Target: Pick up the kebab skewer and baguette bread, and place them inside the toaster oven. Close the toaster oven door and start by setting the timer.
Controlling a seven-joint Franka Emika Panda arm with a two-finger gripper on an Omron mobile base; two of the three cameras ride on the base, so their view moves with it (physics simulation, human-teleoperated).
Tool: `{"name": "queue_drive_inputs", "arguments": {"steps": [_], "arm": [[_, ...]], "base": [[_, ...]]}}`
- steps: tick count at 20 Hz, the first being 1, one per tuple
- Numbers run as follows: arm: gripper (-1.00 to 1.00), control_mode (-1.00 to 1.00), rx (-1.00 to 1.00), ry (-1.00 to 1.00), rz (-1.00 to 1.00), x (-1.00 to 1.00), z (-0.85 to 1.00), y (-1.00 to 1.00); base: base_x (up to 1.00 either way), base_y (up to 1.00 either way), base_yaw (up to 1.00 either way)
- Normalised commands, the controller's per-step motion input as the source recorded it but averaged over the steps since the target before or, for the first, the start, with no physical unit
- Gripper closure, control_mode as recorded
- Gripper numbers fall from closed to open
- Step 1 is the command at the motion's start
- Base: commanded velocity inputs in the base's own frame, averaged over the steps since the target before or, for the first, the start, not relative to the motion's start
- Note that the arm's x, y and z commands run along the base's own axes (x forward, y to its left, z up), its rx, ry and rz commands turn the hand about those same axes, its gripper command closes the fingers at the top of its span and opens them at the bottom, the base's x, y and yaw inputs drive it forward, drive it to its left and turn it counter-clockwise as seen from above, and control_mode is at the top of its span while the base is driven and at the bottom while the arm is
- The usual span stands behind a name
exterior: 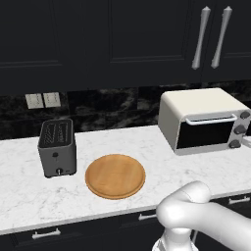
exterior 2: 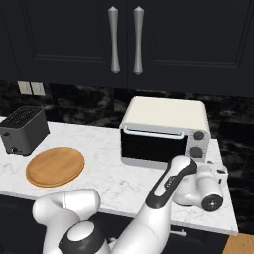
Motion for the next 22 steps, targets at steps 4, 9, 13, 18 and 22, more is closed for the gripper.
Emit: {"name": "queue_drive_inputs", "arguments": {"steps": [4,9,13,18,22], "arm": [[-1.00,-1.00,0.00,0.00,0.00,0.20,0.00,-0.03],[-1.00,-1.00,0.00,0.00,0.00,0.23,-0.03,0.00],[-1.00,-1.00,0.00,0.00,0.00,0.05,-0.13,0.02],[-1.00,-1.00,0.00,0.00,0.00,0.01,-0.01,0.02],[-1.00,-1.00,0.00,0.00,0.00,0.11,0.00,0.00]], "base": [[0.00,0.00,0.00],[0.00,0.00,0.00],[0.00,0.00,0.00],[0.00,0.00,0.00],[0.00,0.00,0.00]]}}
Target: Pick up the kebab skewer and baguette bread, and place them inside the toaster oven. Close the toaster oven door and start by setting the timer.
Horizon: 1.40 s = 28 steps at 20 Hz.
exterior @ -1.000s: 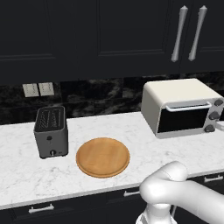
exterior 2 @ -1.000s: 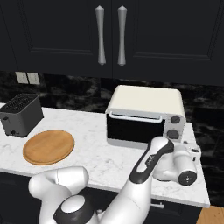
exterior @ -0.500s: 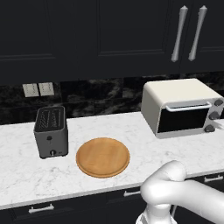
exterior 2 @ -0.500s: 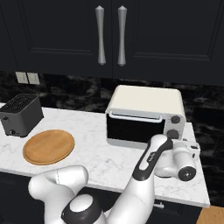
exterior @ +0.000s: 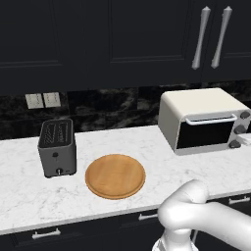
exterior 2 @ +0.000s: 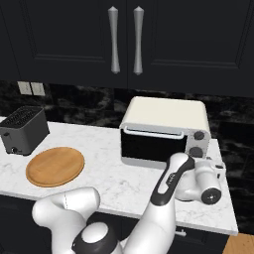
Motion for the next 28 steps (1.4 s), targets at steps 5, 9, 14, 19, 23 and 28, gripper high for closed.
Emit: {"name": "queue_drive_inputs", "arguments": {"steps": [5,9,14,19,23,28], "arm": [[-1.00,-1.00,0.00,0.00,0.00,0.04,0.00,0.00],[-1.00,-1.00,0.00,0.00,0.00,0.01,-0.02,0.00],[-1.00,-1.00,0.00,0.00,0.00,0.05,-0.04,0.00],[-1.00,-1.00,0.00,0.00,0.00,0.03,-0.01,0.00],[-1.00,-1.00,0.00,0.00,0.00,0.00,0.00,0.00],[-1.00,-1.00,0.00,0.00,0.00,0.06,0.00,0.00]], "base": [[0.00,0.00,0.00],[0.00,0.00,0.00],[0.00,0.00,0.00],[0.00,0.00,0.00],[0.00,0.00,0.00],[0.00,0.00,0.00]]}}
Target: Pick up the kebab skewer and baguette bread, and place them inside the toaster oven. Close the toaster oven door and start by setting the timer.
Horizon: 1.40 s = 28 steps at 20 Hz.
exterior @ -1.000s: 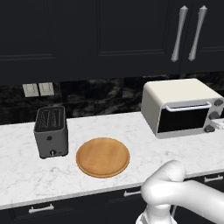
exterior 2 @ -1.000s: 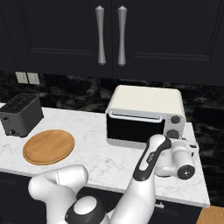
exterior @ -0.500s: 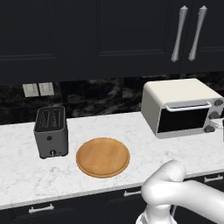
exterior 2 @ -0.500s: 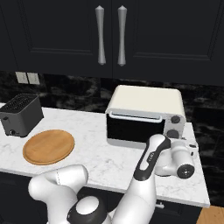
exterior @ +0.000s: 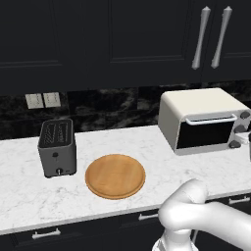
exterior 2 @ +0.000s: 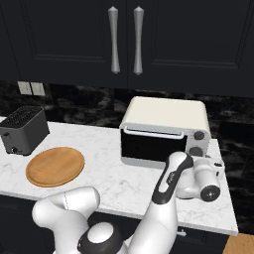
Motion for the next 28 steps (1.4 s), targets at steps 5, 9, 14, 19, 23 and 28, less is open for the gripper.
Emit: {"name": "queue_drive_inputs", "arguments": {"steps": [5,9,14,19,23,28], "arm": [[-1.00,-1.00,0.00,0.00,0.00,0.09,0.00,0.00],[-1.00,-1.00,0.00,0.00,0.00,0.07,0.00,0.00],[-1.00,-1.00,0.00,0.00,0.00,0.02,0.00,0.00],[-1.00,-1.00,0.00,-0.01,0.00,0.02,0.00,0.00],[-1.00,-1.00,0.00,0.00,0.00,0.00,-0.08,0.00],[-1.00,-1.00,0.00,0.00,0.00,0.00,-0.01,0.00]], "base": [[0.00,0.00,0.00],[0.00,0.00,0.00],[0.00,0.00,0.00],[0.00,0.00,0.00],[0.00,0.00,0.00],[0.00,0.00,0.00]]}}
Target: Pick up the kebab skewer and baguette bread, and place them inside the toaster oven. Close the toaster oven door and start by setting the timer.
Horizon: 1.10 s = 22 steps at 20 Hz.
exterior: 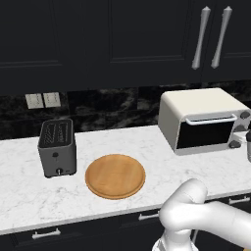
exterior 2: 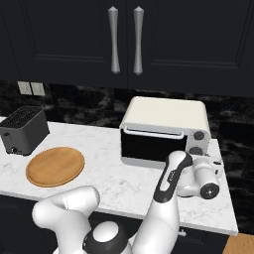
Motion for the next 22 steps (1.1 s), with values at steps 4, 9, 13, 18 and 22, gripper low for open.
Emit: {"name": "queue_drive_inputs", "arguments": {"steps": [4,9,13,18,22], "arm": [[-1.00,-1.00,0.00,0.00,0.00,0.00,0.00,0.00],[-1.00,-1.00,0.00,0.00,0.00,0.03,-0.05,0.00],[-1.00,-1.00,0.00,0.00,0.00,0.02,-0.03,0.00],[-1.00,-1.00,0.00,0.00,0.00,0.06,0.00,0.00],[1.00,-1.00,0.00,0.00,0.00,0.01,0.00,0.00]], "base": [[0.00,0.00,0.00],[0.00,0.00,0.00],[0.00,0.00,0.00],[0.00,0.00,0.00],[0.00,0.00,0.00]]}}
